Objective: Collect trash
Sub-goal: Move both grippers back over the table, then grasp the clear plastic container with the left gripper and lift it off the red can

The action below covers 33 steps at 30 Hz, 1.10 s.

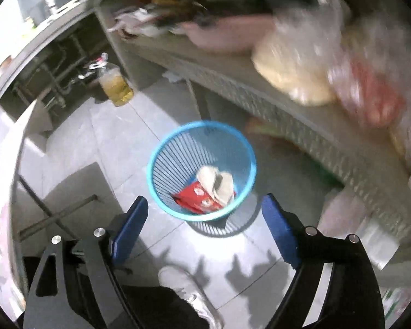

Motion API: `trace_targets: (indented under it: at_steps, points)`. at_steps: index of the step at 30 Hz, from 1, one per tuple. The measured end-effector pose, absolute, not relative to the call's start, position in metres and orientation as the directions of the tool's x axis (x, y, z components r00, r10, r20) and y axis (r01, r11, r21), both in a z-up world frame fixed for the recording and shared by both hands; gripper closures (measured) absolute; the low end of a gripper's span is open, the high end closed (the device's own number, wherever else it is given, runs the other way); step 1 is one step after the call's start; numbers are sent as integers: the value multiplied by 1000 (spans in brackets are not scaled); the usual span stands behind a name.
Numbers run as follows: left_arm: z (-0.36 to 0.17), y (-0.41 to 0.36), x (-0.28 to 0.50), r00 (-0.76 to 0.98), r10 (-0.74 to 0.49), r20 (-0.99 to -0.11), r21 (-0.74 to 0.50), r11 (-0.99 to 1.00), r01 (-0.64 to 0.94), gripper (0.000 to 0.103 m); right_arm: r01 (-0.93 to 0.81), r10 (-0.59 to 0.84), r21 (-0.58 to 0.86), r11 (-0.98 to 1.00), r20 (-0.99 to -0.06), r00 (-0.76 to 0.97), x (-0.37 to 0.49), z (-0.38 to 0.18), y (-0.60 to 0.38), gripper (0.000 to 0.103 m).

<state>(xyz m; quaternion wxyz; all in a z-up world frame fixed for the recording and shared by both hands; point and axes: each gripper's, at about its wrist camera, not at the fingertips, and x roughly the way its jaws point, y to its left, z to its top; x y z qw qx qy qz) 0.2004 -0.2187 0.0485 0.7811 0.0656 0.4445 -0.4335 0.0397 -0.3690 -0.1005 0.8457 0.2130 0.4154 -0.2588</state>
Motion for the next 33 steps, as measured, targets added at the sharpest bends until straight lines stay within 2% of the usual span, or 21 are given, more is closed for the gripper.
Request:
trace_targets:
  at_steps: [5, 11, 13, 18, 22, 27, 33]
  points:
    - [66, -152, 178, 312, -665, -678, -296, 636, 713, 21, 541, -242, 166, 824, -761, 602, 46, -57, -350, 20]
    - [75, -74, 171, 399, -628, -668, -244, 692, 680, 20, 401, -136, 219, 889, -711, 690, 64, -21, -314, 20]
    - [80, -49, 178, 421, -590, -689, -194, 710, 677, 20, 345, -83, 237, 908, -705, 704, 75, -14, -298, 20]
    - [98, -17, 219, 417, -468, -779, -28, 690, 723, 9, 193, 48, 267, 944, -692, 720, 101, -4, -255, 20]
    - [89, -19, 282, 374, -324, -869, 85, 647, 758, 9, 85, 149, 297, 951, -684, 714, 122, 0, -222, 20]
    - [50, -41, 341, 208, -177, -962, 72, 569, 819, 9, -17, 222, 293, 956, -683, 696, 138, 1, -186, 20]
    - [3, -59, 373, 93, -44, -995, 57, 519, 853, 9, -54, 256, 301, 952, -687, 681, 145, 3, -171, 20]
